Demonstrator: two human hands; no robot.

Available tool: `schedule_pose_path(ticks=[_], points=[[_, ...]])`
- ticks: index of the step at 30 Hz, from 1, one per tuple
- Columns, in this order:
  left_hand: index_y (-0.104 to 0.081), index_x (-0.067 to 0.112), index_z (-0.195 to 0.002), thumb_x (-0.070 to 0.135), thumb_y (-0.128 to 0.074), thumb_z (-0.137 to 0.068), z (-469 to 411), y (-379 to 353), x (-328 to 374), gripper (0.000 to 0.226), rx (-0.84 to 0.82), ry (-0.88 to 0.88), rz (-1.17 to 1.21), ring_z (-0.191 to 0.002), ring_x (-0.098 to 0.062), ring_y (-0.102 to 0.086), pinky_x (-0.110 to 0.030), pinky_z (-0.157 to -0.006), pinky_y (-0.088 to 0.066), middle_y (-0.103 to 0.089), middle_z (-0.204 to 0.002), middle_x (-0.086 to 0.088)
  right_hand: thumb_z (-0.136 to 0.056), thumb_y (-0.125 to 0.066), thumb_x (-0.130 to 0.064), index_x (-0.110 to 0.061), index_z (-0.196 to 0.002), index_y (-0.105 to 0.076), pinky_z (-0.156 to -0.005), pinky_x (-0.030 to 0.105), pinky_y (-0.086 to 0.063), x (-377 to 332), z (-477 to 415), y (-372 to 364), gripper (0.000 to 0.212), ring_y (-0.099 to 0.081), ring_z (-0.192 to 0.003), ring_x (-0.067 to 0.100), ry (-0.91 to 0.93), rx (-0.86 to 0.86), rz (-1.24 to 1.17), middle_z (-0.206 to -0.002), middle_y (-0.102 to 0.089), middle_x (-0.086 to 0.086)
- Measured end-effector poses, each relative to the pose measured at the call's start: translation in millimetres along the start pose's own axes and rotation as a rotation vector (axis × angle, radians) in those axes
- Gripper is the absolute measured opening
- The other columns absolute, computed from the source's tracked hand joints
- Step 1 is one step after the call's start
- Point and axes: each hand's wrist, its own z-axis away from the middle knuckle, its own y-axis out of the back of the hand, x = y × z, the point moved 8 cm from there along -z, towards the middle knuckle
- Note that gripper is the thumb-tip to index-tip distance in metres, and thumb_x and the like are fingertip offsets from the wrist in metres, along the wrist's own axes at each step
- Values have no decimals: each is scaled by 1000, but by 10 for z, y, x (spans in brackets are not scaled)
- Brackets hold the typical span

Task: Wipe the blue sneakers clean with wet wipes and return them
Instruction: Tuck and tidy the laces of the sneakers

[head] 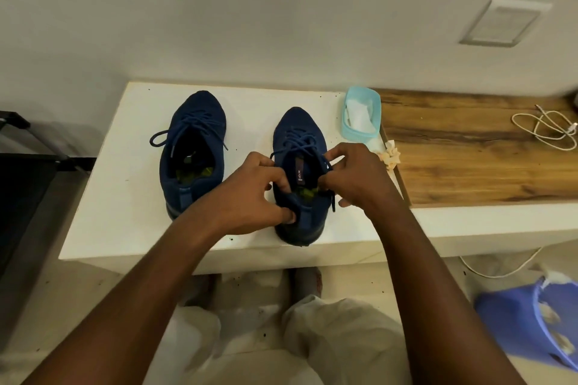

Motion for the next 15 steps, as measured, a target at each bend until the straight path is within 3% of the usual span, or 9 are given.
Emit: schedule_pose_path(ticks=[5, 8, 12, 15], points=[[-69, 34, -91, 36, -82, -78, 152, 26, 60, 18, -143, 38, -38, -111, -9, -51, -28, -90, -49, -42, -125, 14, -67, -85, -15, -21, -99, -60, -59, 37, -62, 19, 72, -108, 41, -73, -69, 20, -35, -170, 17, -85, -72, 8], [-73, 29, -89, 34, -78, -84, 225, 64, 65, 9, -186, 73, 39, -109, -9, -57, -27, -86, -51, -57, -114, 18, -68, -87, -14, -19, -100, -59, -58, 35, -62, 8, 118, -158, 43, -74, -68, 19, -44, -250, 9, -83, -73, 9], [-72, 25, -89, 70, -64, -82, 147, 255, -127, 46, 124, 209, 278, -88, -14, -71, -39, -82, -58, -74, -91, 6, -67, -90, -22, -18, -100, -66, -57, 28, -56, -13, 123, -48, 41, -71, -62, 14, -13, -264, -35, -81, -74, 7], [-73, 10, -94, 70, -59, -86, 16, 228, -224, 62, 264, 291, 469, -76, -18, -73, -34, -74, -62, -76, -87, -7, -73, -86, -23, -16, -98, -71, -53, 20, -49, -72, 135, 91, 30, -65, -56, 7, 45, -164, -83, -78, -74, 3]])
